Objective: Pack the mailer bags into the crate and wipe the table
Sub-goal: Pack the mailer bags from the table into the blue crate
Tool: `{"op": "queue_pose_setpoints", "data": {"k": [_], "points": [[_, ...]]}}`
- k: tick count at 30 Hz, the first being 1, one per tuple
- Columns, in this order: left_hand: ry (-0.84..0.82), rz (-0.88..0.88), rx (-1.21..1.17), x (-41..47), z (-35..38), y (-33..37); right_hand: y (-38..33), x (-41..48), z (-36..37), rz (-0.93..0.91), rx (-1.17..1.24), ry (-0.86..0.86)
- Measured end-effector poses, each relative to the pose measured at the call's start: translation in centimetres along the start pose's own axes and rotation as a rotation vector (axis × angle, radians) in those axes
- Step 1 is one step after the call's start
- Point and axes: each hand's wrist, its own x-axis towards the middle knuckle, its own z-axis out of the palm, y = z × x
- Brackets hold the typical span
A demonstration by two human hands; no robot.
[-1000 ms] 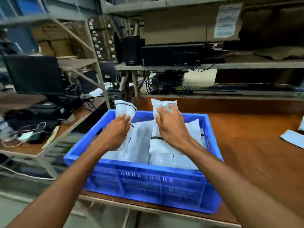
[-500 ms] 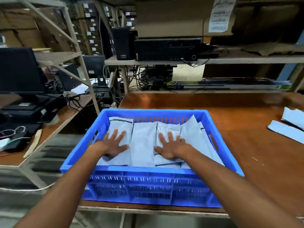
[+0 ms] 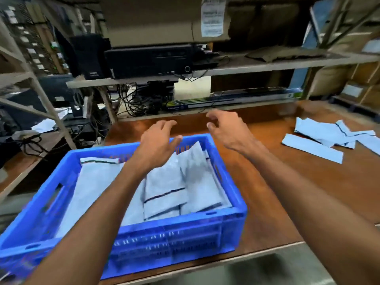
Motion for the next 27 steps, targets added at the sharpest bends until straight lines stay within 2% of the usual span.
{"op": "queue_pose_setpoints", "data": {"k": [2,5,9,14,18,21,24,27], "points": [[-0.045,0.073,-0.036,2.9,2.8,6.7,5.5,-0.7,-2.0,0.093,-0.009,0.069],[-0.151,0.146,-0.04,6.3,8.8,16.6,15.5,-3.0,-4.3,0.249,-0.069,0.071],[-0.375,0.174,-0.077,8.7,18.6,27.7,30.2,-7.4,-6.1,0.442,-0.134,-0.03],[-0.558,0.149,-0.126,12.0,30.3,36.9,46.3,-10.6,-6.8,0.567,-0.142,-0.235],[-0.627,0.138,-0.133,17.2,37.2,42.8,55.1,-7.8,-7.1,0.585,-0.113,-0.295],[-0.606,0.195,-0.102,21.3,42.3,46.3,60.5,-3.6,-7.0,0.471,-0.133,-0.24],[-0.648,0.22,-0.002,23.3,46.4,47.9,63.5,0.4,-6.8,0.385,-0.186,-0.202],[-0.679,0.269,0.071,23.3,48.8,47.3,65.2,2.9,-5.4,0.314,-0.321,-0.299]]}}
